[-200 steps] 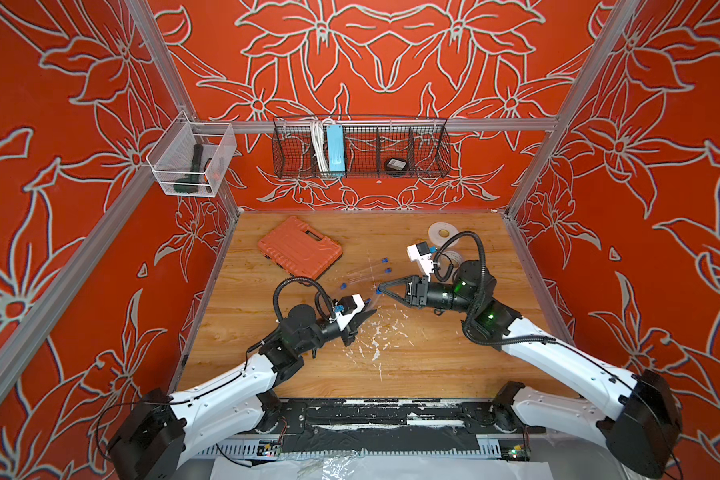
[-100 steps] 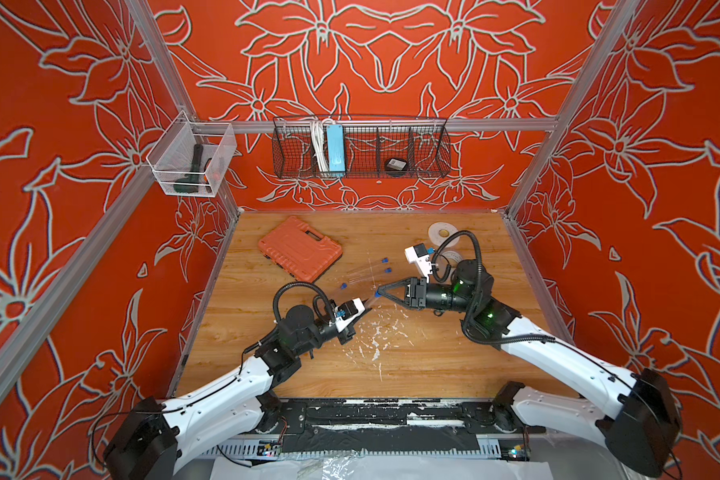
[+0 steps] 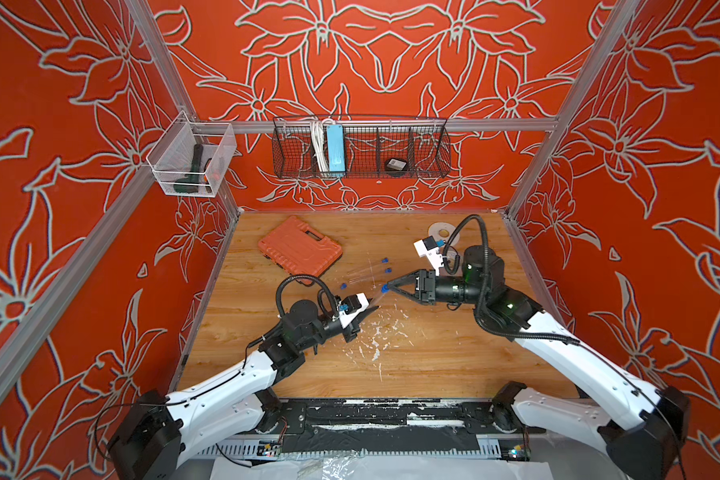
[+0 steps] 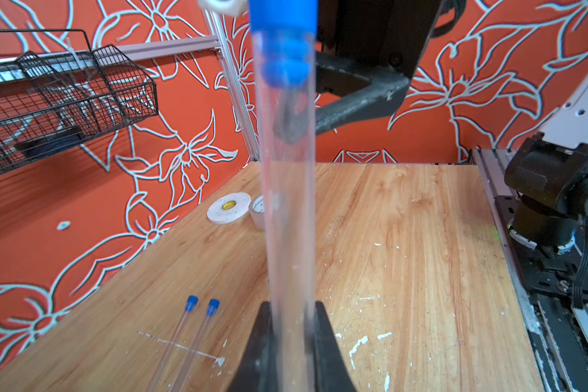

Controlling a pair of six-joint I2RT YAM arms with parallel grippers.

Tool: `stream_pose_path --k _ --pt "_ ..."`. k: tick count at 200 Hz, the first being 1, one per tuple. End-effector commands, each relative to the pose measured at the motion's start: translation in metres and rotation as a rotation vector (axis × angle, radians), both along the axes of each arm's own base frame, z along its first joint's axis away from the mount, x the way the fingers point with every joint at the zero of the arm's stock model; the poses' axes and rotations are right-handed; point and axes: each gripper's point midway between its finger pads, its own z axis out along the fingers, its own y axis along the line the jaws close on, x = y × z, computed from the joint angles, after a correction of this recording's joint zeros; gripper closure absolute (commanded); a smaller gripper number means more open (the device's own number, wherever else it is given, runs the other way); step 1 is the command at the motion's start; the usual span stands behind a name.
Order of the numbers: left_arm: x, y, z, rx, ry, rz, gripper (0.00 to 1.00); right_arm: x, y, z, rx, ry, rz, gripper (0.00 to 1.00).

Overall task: Insert stoppers into test tubes
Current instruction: Place the test tube at the center of the board.

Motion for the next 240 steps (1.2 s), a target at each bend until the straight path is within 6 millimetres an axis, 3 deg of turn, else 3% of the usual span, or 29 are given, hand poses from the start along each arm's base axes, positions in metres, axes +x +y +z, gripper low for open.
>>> stream_pose_path --k 1,24,67,87,107,151,240 --pt "0.0 -0.006 -0.011 0.056 0.034 -0.026 1.0 -0.015 -0.022 0.047 0.012 -0.159 0.016 0.41" --pt "0.011 -0.012 -0.04 0.16 0.123 -0.018 1.0 -0.004 -0.046 0.04 -0.093 -0.204 -0.091 0.42" --pt "0.028 -0.014 -0.09 0.415 0.287 0.005 1.0 0.027 -0.116 -0.039 -0.557 -0.224 -0.399 0.48" --pt "0.031 -0.011 -0.11 0.519 0.357 0.013 1.0 0.027 -0.152 -0.071 -0.746 -0.224 -0.494 0.48" --pt "0.032 -0.011 -0.128 0.593 0.431 0.004 1.0 0.021 -0.174 -0.088 -0.832 -0.228 -0.545 0.48" --pt "0.04 -0.01 -0.165 0.72 0.581 0.034 1.0 0.013 -0.187 -0.094 -0.867 -0.242 -0.575 0.48" --pt "0.037 -0.007 -0.209 0.955 0.673 0.042 0.99 0.002 -0.197 -0.109 -0.884 -0.217 -0.591 0.48"
